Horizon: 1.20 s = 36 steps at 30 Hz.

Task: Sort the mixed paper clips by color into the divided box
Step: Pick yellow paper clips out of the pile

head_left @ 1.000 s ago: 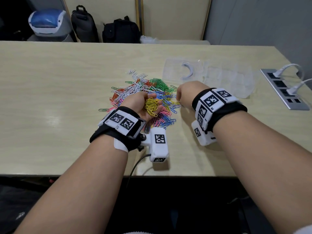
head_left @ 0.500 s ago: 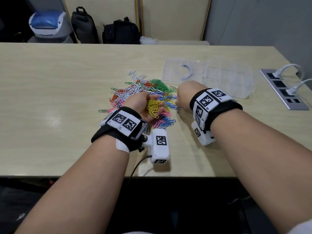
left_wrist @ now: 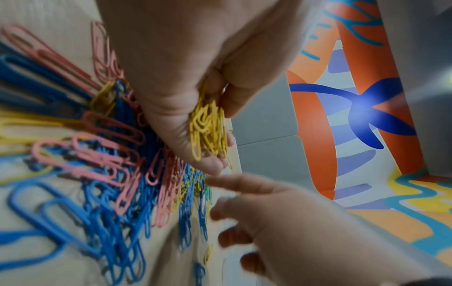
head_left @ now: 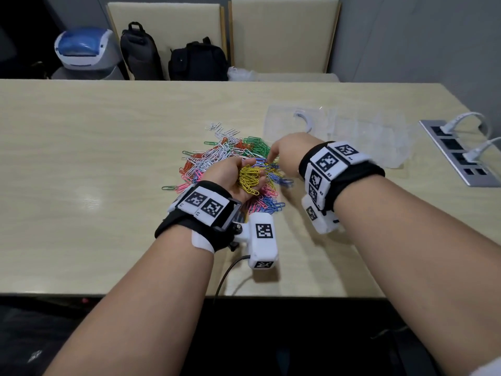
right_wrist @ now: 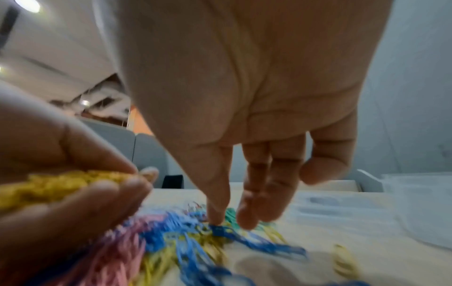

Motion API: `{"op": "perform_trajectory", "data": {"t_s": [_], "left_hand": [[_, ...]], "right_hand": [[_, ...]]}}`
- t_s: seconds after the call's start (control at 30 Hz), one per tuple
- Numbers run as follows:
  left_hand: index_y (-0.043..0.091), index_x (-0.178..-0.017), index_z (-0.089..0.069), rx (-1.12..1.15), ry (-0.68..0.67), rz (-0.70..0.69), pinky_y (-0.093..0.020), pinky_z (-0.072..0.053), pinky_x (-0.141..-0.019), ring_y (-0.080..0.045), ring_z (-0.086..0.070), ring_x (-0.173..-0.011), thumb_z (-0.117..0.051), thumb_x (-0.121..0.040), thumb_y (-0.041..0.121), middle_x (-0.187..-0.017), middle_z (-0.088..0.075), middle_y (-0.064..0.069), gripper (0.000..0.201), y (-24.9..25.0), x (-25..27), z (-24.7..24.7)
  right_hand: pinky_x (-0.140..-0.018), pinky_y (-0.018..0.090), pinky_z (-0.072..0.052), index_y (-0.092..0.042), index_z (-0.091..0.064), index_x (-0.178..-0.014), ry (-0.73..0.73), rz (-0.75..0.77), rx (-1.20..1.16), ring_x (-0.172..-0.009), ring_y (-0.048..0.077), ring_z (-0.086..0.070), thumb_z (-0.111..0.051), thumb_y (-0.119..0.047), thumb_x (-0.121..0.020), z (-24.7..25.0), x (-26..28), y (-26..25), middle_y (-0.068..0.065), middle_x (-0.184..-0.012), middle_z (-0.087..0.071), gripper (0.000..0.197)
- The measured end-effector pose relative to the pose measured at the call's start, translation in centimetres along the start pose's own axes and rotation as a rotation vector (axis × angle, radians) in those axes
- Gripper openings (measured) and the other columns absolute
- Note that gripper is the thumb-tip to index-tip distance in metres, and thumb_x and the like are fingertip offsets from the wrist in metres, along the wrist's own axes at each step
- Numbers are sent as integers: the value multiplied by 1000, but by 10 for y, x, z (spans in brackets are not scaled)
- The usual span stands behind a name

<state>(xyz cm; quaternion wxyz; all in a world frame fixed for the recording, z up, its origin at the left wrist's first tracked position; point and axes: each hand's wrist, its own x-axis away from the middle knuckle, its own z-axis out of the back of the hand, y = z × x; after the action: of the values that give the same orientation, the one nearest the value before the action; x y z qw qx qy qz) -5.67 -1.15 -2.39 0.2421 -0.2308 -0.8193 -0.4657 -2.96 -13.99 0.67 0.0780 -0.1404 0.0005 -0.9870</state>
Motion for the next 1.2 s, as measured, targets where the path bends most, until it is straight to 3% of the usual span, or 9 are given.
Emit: {"op": "perform_trajectory", "data": {"t_s": [0.1,0.23,0.37,0.63,0.73,0.83,1.0,1.1,1.2], "left_hand": [[4,-86,-55,-26,11,4,-25,-54,-48,-23,-56,-65,-33,-102,14,-75,-55,-16,29,1,0,4],[3,-88,-56,-54,18,-14,-26,-55,-50,-23,-57,-66,-33,-102,14,-78,-56,-17,29,1,0,3],[3,-90,-56,-57,14,-13,-26,-55,-49,-23,-57,-67,-32,-103,17,-80,-56,-18,31,2,2,2],[2,-89,-57,-61,-1,-18,-26,-55,-54,-23,-57,-68,-35,-101,12,-81,-56,-18,27,0,3,3],[2,-88,-57,-67,9,-20,-27,-55,-55,-23,-58,-68,-35,-101,13,-81,-56,-18,28,-1,2,2],[3,-87,-57,-80,9,-21,-28,-54,-60,-23,-58,-68,-34,-102,15,-79,-56,-17,30,-3,1,1],[3,-87,-57,-82,11,-11,-27,-54,-53,-24,-57,-66,-33,-103,18,-77,-57,-17,32,-5,1,-4],[4,-86,-57,-81,3,-3,-26,-54,-51,-23,-56,-66,-32,-103,20,-76,-56,-17,34,-7,2,-5],[3,-88,-57,-80,3,-1,-26,-54,-51,-23,-57,-66,-33,-103,19,-76,-57,-17,33,-7,3,-4]], "right_hand": [[-93,36,-51,-14,-68,-113,-75,-69,81,-102,28,-63,-51,-8,-88,-11,-10,11,9,-115,-66,31],[-84,35,-52,-10,-69,-93,-27,-116,109,-85,28,-61,-57,-6,-83,-9,-14,16,10,-101,-68,16],[-87,34,-53,-14,-66,-113,-9,-96,72,-100,26,-63,-59,-16,-88,-17,-21,16,7,-111,-66,26],[-83,32,-53,-12,-70,-102,-47,-136,60,-94,27,-65,-58,-16,-88,-20,-24,20,7,-100,-69,19],[-69,28,-50,-9,-68,-88,-87,-137,111,-84,27,-62,-55,-13,-88,-14,-21,23,8,-86,-66,14],[-49,24,-36,-9,-49,-62,-154,-139,220,-59,23,-48,-54,-10,-87,-5,-10,25,6,-64,-48,26],[-64,30,-40,-9,-46,-65,-6,-198,94,-75,26,-51,-53,-27,-94,-13,-11,29,5,-64,-45,34],[-62,28,-38,-10,-44,-60,44,-180,19,-76,26,-55,-61,-39,-88,-23,-12,26,4,-61,-45,44],[-56,26,-39,-9,-58,-66,56,-161,20,-65,23,-54,-69,-30,-82,-26,-17,24,4,-63,-53,28]]}}
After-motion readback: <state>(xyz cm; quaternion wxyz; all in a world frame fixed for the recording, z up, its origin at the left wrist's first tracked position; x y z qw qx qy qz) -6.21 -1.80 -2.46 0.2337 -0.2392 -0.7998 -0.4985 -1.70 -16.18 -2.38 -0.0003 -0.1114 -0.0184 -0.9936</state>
